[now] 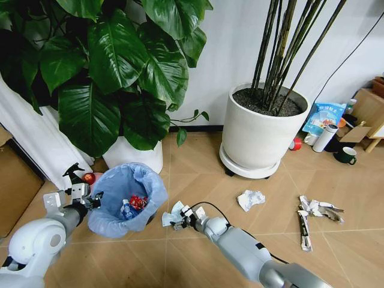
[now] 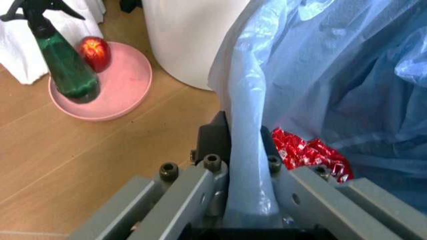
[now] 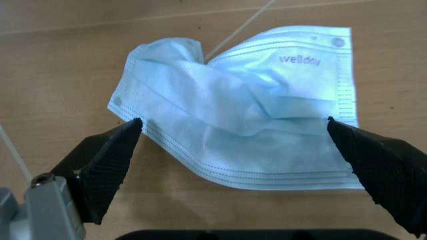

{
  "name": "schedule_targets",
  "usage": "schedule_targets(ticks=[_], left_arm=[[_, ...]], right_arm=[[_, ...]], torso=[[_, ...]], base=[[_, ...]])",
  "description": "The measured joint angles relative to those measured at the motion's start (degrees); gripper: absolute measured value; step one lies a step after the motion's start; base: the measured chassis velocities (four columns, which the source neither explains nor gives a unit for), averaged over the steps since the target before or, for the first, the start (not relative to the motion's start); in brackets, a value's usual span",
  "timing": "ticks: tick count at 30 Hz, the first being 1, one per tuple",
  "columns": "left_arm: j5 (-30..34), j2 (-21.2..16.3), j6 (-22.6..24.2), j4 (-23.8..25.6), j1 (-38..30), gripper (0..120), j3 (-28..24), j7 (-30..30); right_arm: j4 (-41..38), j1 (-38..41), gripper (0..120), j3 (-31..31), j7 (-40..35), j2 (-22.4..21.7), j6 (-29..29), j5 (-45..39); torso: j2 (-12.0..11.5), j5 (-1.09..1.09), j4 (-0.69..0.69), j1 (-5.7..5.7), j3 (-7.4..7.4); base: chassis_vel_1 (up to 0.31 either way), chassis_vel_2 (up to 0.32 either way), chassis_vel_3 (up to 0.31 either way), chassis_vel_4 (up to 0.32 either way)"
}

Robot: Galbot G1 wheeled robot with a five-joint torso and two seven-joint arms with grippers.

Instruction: Pick up the trash bin and place the garbage on the floor into it.

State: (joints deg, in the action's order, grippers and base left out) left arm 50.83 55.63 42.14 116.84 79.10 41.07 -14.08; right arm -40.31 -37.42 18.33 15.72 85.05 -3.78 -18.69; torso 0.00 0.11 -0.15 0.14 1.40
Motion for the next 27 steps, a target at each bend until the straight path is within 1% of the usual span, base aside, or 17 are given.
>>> schedule_targets(ticks=[8,9,11,12,13,15,16,18,19,20,21,22,25,26,27], left_arm=[[-0.16,0.0,0.0,0.76,0.5,0,0.43,0.02],[-0.17,0.0,0.0,0.8,0.54,0,0.47,0.02],[-0.21,0.0,0.0,0.98,0.69,0,0.53,0.02],[-0.21,0.0,0.0,0.98,0.69,0,0.53,0.02],[-0.24,0.0,0.0,1.06,0.72,0,0.53,0.02],[-0.27,-0.02,0.0,1.14,0.73,0,0.49,0.01],[-0.27,-0.02,0.0,1.14,0.73,0,0.49,0.01],[-0.35,-0.06,0.0,1.16,0.58,0,0.21,-0.04],[-0.37,-0.05,0.0,1.16,0.48,0,0.06,-0.07],[-0.43,-0.03,0.0,1.16,0.41,0,-0.08,-0.1],[-0.43,-0.03,0.0,1.16,0.41,0,-0.08,-0.1],[-0.5,0.0,0.0,1.16,0.39,0,-0.19,-0.11],[-0.68,0.08,0.0,1.16,0.47,0,-0.3,-0.14],[-0.68,0.09,0.0,1.16,0.51,0,-0.32,-0.15],[-0.68,0.09,0.0,1.16,0.51,0,-0.32,-0.15]], right_arm=[[3.7,1.02,97,-1.08,0.24,2.47,0.82,0.17],[3.98,1.1,95,-1.24,0.24,2.69,0.83,0.05],[4.93,1.34,88,-1.81,0.21,3.26,0.93,-0.1],[4.93,1.34,88,-1.81,0.21,3.26,0.93,-0.1],[5.3,1.41,81,-2.07,0.16,3.46,0.97,-0.19],[5.68,1.45,73,-2.48,0.1,3.66,1.02,-0.31],[5.68,1.45,73,-2.48,0.1,3.66,1.02,-0.31],[5.76,1.43,62,-2.7,0.05,3.66,1.03,-0.36],[5.77,1.37,58,-2.78,0.04,3.62,1.04,-0.36],[5.81,1.34,53,-2.83,0.04,3.59,1.04,-0.36],[5.81,1.34,53,-2.83,0.04,3.59,1.04,-0.36],[5.85,1.29,50,-2.89,0.03,3.57,1.08,-0.36],[5.87,1.06,34,-3.02,0.03,3.4,1.2,-0.33],[5.86,0.99,32,-3.07,0.02,3.37,1.21,-0.32],[5.86,0.99,32,-3.07,0.02,3.37,1.21,-0.32]], torso=[[0.0,0.01,0.0,0.0,0.0],[0.0,0.0,0.0,0.0,0.0],[0.01,0.01,-0.01,0.0,-0.01],[0.01,0.01,-0.01,0.0,-0.01],[0.01,0.01,-0.01,0.0,-0.01],[0.02,0.02,-0.02,-0.01,-0.02],[0.02,0.02,-0.02,-0.01,-0.02],[0.02,0.02,-0.02,-0.01,-0.02],[0.02,0.01,-0.02,-0.01,-0.02],[0.02,0.0,-0.01,-0.01,-0.02],[0.02,0.0,-0.01,-0.01,-0.02],[0.02,0.0,-0.01,-0.01,-0.02],[0.02,-0.01,0.0,-0.01,-0.02],[0.02,0.0,0.0,-0.01,-0.02],[0.02,0.0,0.0,-0.01,-0.02]], base=[[0.0,0.0,0.0,0.0],[0.0,0.0,0.0,0.0],[0.0,0.0,0.0,0.0],[0.0,0.0,0.0,0.0],[0.0,0.0,0.0,0.0],[0.0,0.0,0.0,0.0],[0.0,0.0,0.0,0.0],[0.0,0.0,0.0,0.0],[0.0,0.0,0.0,0.0],[0.0,0.0,0.0,0.0],[0.0,0.0,0.0,0.0],[0.0,0.0,0.0,0.0],[0.0,0.0,0.0,0.0],[0.0,0.0,0.0,0.0],[0.0,0.0,0.0,0.0]])
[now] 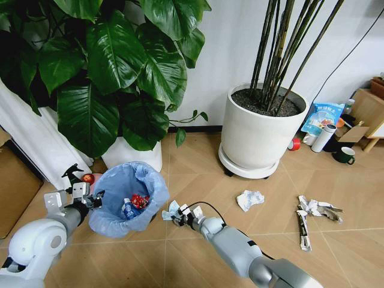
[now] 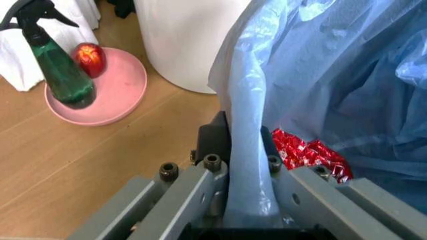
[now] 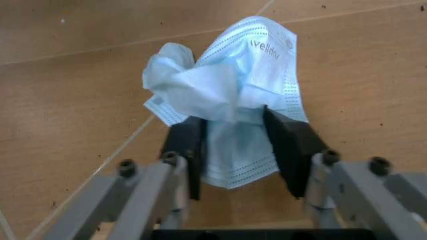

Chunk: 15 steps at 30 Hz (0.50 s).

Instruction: Pick up the trash bin and place the garbage on the floor into it.

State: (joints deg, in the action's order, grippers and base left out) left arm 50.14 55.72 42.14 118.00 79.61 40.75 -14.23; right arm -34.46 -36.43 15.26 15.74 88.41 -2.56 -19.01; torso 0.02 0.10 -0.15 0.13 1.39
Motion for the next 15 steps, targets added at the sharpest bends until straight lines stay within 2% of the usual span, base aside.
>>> schedule_targets(ticks=[4,6,8,12,15], left_arm=[[0.0,-0.07,0.0,0.0,0.1,0,-0.01,-0.01],[0.0,-0.11,0.0,0.0,0.14,0,-0.01,-0.02],[-0.11,-0.16,0.0,-0.01,0.19,0,-0.2,0.05],[-0.26,-0.18,0.0,-0.07,0.13,0,-0.74,0.1],[-0.28,-0.34,0.0,-0.14,0.04,0,-1.23,0.13]], right_arm=[[-0.75,-0.51,14,-0.19,0.0,-0.56,0.0,0.0],[-1.16,-0.69,11,-0.27,0.0,-0.87,-0.01,0.0],[-2.34,-1.17,0,-0.85,0.02,-1.64,-0.31,0.14],[-4.15,-1.7,0,-1.73,-0.27,-2.77,-0.9,0.05],[-6.9,-2.5,0,-2.85,-0.74,-4.66,-1.15,0.14]], torso=[[0.0,-0.02,0.02,0.0,0.01],[0.0,-0.02,0.02,0.0,0.01],[-0.01,-0.02,0.04,0.0,0.02],[-0.02,-0.02,0.05,0.01,0.03],[-0.03,0.05,0.01,0.02,0.04]], base=[[0.0,0.0,0.0,0.0],[0.0,0.0,0.0,0.0],[0.0,0.0,0.0,0.0],[0.0,0.0,0.0,0.0],[0.0,0.0,0.0,0.0]])
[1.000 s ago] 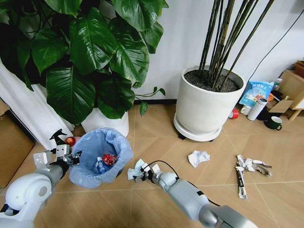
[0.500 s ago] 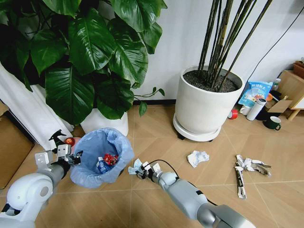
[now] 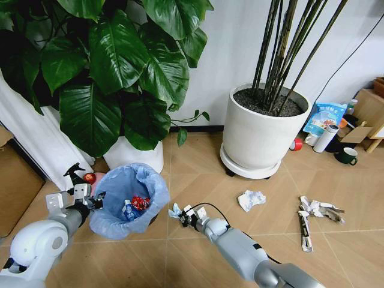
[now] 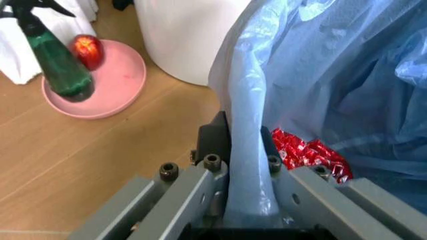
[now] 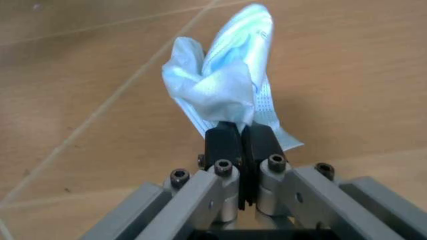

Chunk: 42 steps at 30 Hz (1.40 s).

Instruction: Pick up the trash bin and place the garbage on the floor into it.

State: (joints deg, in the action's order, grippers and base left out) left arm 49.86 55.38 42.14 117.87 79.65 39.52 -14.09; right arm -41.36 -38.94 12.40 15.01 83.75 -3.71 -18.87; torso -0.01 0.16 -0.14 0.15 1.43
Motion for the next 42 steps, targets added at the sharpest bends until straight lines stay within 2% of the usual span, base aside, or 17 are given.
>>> schedule_targets(ticks=[4,9,10,13,15,17,19,23,30,33,35,38,42], left_arm=[[-0.06,-0.54,0.0,-0.03,-0.08,0,-0.72,0.46],[-0.14,-1.26,0.0,-0.15,-0.19,0,-1.69,0.87],[-0.16,-1.65,0.0,-0.19,-0.29,0,-2.25,1.14],[-0.21,-2.55,0.0,-0.6,-0.76,0,-3.68,2.21],[-0.22,-2.6,0.0,-0.77,-0.93,0,-3.9,2.41],[-0.22,-3.05,0.0,-2.07,-2.34,0,-5.19,3.25],[-0.2,-3.23,0.0,-2.27,-2.61,0,-5.46,3.46],[0.1,-4.89,0.0,-3.58,-4.61,0,-7.74,5.61],[0.04,-5.15,0.0,-5.36,-7.21,0,-9.89,7.5],[-0.02,-5.24,0.0,-6.96,-10.32,0,-12.58,7.59],[-0.02,-5.23,0.0,-7.49,-11.43,0,-13.56,7.61],[0.01,-5.15,0.0,-9.76,-15.88,0,-17.73,7.64],[0.17,-5.14,0.0,-11.37,-18.96,0,-20.97,7.72]], right_arm=[[-8.59,-1.95,0,-3.49,-0.38,-4.0,-1.07,-1.14],[-14.7,-3.89,0,-6.56,-0.73,-6.53,-1.57,-2.26],[-17.35,-4.85,0,-7.62,-0.77,-7.53,-1.86,-2.66],[-25.54,-7.4,0,-10.58,-0.77,-10.16,-2.44,-3.11],[-27.01,-7.81,0,-11.12,-0.74,-10.6,-2.44,-3.1],[-34.47,-9.58,0,-14.78,-0.47,-12.26,-1.36,-1.9],[-35.59,-9.68,0,-15.56,-0.44,-12.41,-1.19,-1.65],[-42.92,-9.74,0,-19.03,-0.42,-13.63,-1.08,-1.72],[-52.94,-8.7,0,-18.6,-0.49,-18.25,-3.39,-5.73],[-58.85,-8.54,0,-17.86,-0.5,-21.7,-5.2,-9.32],[-60.57,-8.49,0,-17.55,-0.68,-22.48,-5.85,-10.41],[-65.96,-7.88,0,-14.86,-2.62,-25.1,-8.61,-16.16],[-68.89,-6.79,0,-11.26,-4.34,-27.07,-11.04,-20.87]], torso=[[0.0,-0.04,-0.01,0.0,-0.01],[0.0,-0.05,-0.01,0.0,-0.02],[0.0,-0.06,0.03,0.0,-0.02],[0.0,-0.05,0.0,0.0,-0.03],[0.01,-0.03,-0.01,0.0,-0.03],[0.0,-0.06,-0.02,-0.01,-0.03],[0.0,-0.06,-0.01,-0.01,-0.03],[0.01,-0.07,0.01,-0.01,-0.03],[0.01,-0.05,0.01,-0.01,-0.03],[0.01,-0.04,0.0,-0.01,-0.03],[0.01,-0.05,-0.01,-0.01,-0.03],[0.01,-0.04,-0.03,-0.01,-0.03],[0.01,-0.04,0.0,-0.01,-0.03]], base=[[0.0,0.0,0.0,0.0],[0.0,0.0,0.0,0.0],[0.0,0.0,0.0,0.0],[0.0,0.0,0.0,0.0],[0.0,0.0,0.0,0.0],[0.0,0.0,0.0,0.0],[0.0,0.0,0.0,0.0],[0.0,0.0,0.0,0.0],[0.0,0.0,0.0,0.0],[0.0,0.0,0.0,0.0],[0.0,0.0,0.0,0.0],[0.0,0.0,0.0,0.0],[0.0,0.0,0.0,0.0]])
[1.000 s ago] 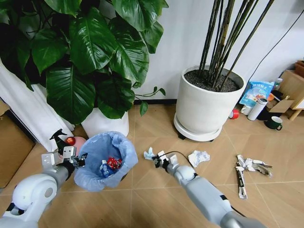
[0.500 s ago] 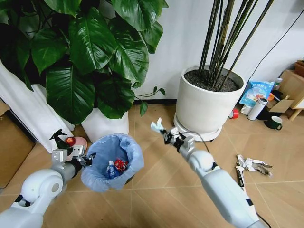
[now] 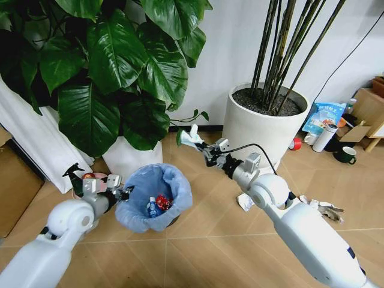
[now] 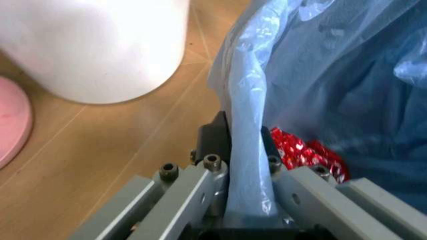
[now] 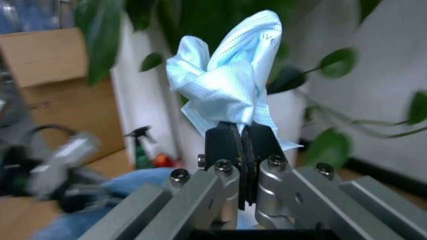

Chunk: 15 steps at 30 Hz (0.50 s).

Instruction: Pick up the trash bin and place the garbage on the floor into it.

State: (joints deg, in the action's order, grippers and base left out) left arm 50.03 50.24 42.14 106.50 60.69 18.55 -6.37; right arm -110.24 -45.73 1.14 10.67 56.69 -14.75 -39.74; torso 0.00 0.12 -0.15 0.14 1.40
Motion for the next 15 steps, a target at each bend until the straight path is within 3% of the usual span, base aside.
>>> schedule_targets(ticks=[7,15], left_arm=[[0.09,0.22,0.0,-1.26,-2.51,0,-3.49,0.22],[0.03,-0.22,0.0,-0.59,-1.43,0,-2.2,0.32]], right_arm=[[-2.78,-0.35,0,7.16,-1.82,-2.26,-1.75,-1.27],[-2.84,-0.63,0,11.63,-2.94,-3.26,-3.37,-0.87]], torso=[[0.0,-0.01,0.0,0.0,0.0],[0.0,-0.01,0.02,0.0,0.0]], base=[[0.0,0.0,0.0,0.0],[0.0,0.0,0.0,0.0]])
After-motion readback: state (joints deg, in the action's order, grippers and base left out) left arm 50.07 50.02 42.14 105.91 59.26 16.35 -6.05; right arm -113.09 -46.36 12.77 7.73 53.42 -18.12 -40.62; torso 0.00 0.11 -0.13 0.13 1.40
